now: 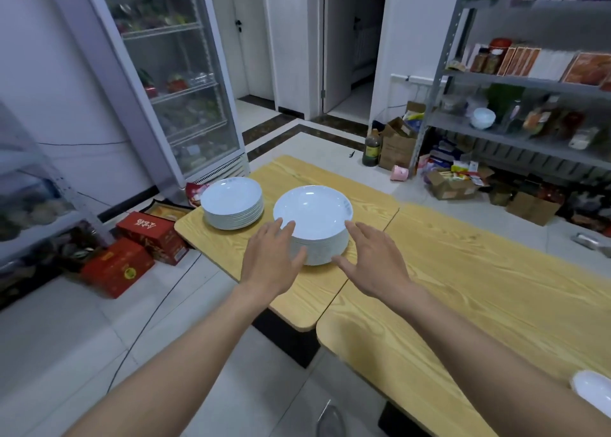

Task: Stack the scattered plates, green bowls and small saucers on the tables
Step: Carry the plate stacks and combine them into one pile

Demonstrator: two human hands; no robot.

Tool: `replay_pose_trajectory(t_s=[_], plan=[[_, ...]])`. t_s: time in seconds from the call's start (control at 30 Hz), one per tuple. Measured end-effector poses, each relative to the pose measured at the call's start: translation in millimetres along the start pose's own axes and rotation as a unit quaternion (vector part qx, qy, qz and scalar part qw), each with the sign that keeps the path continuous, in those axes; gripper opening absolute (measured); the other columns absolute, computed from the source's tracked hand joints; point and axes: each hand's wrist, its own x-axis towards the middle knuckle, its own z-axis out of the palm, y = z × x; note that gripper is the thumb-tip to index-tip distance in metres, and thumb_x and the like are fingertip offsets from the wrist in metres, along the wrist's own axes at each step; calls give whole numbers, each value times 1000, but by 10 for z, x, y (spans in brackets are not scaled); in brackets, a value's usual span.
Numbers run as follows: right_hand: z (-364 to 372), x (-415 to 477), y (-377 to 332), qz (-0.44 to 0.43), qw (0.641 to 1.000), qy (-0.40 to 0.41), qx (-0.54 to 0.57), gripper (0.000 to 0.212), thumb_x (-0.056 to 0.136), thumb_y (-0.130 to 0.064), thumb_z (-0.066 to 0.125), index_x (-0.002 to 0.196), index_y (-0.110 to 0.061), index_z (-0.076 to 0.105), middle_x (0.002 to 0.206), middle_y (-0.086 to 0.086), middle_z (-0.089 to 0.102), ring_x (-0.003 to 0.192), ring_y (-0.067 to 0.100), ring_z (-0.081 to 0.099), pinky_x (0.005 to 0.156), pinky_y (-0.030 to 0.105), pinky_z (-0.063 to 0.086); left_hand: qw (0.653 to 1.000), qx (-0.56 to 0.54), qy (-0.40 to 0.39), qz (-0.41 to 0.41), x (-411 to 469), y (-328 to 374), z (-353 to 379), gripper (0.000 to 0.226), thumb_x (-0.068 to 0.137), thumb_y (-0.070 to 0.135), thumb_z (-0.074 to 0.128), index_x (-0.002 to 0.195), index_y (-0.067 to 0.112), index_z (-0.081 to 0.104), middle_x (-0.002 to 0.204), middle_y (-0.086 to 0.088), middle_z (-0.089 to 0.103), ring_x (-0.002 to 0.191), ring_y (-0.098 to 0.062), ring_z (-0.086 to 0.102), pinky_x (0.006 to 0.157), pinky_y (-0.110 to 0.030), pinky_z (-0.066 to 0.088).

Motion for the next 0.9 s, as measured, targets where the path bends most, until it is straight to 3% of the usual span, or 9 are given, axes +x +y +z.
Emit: replay_pose_trajectory(t_s=[0.13, 0.37, 0.47, 0.53, 0.67, 0.77, 0.83, 0.9], plan=[[292, 568, 97, 63, 979, -11, 193, 73, 90, -55, 60, 152, -27, 33, 161, 1, 25, 149, 18, 19, 118, 35, 19, 997, -56, -21, -56, 514, -235, 218, 60, 97, 47, 48, 149, 20, 37, 155, -2, 35, 144, -18, 27, 117, -36, 26], [721, 1132, 311, 188, 907, -6, 376, 67, 87, -47, 69, 146, -25, 45, 151, -5, 44, 140, 15, 37, 111, 33, 33, 960, -207, -54, -183, 1126, -590, 638, 65, 90, 38, 64, 148, 23, 39, 149, -6, 41, 138, -21, 35, 103, -34, 35], [883, 1289, 389, 206, 884, -11, 419, 71, 85, -45, 73, 147, -30, 43, 152, -8, 42, 141, 12, 36, 109, 30, 33, 935, -271, -84, -211, 1354, -727, 816, 74, 85, 34, 70, 150, 28, 35, 148, -6, 38, 136, -20, 36, 95, -27, 31], [970, 1417, 419, 213, 869, -16, 447, 77, 82, -44, 76, 149, -35, 38, 152, -12, 38, 140, 8, 34, 107, 27, 32, 920, -307, -101, -223, 1524, -825, 938, 80, 81, 37, 73, 150, 33, 33, 144, -1, 39, 134, -17, 38, 98, -26, 33], [1180, 1681, 504, 227, 837, -12, 498, 102, 78, -36, 82, 154, -44, 15, 148, -22, 37, 127, -5, 39, 106, 26, 34, 896, -351, -151, -224, 1867, -1197, 1353, 92, 63, 51, 78, 143, 48, 32, 133, 7, 53, 125, -16, 50, 103, -45, 45], [1335, 1846, 601, 257, 810, -4, 527, 120, 73, -37, 86, 152, -50, -2, 147, -27, 38, 128, -3, 43, 107, 30, 38, 845, -438, -195, -235, 1972, -1310, 1416, 101, 66, 36, 79, 145, 56, 21, 134, 21, 52, 126, -8, 50, 107, -41, 43], [1433, 1939, 669, 267, 795, 4, 545, 119, 67, -38, 86, 151, -54, 2, 139, -31, 47, 124, -1, 52, 103, 33, 45, 818, -484, -214, -224, 2029, -1371, 1424, 104, 66, 29, 79, 146, 57, 18, 137, 27, 51, 127, -4, 50, 109, -41, 42], [1509, 2020, 723, 260, 784, 8, 563, 111, 64, -33, 84, 151, -51, 17, 135, -26, 54, 122, 6, 57, 98, 37, 50, 806, -513, -225, -192, 2076, -1443, 1465, 102, 66, 28, 78, 149, 48, 22, 142, 21, 48, 131, -6, 47, 109, -40, 41]])
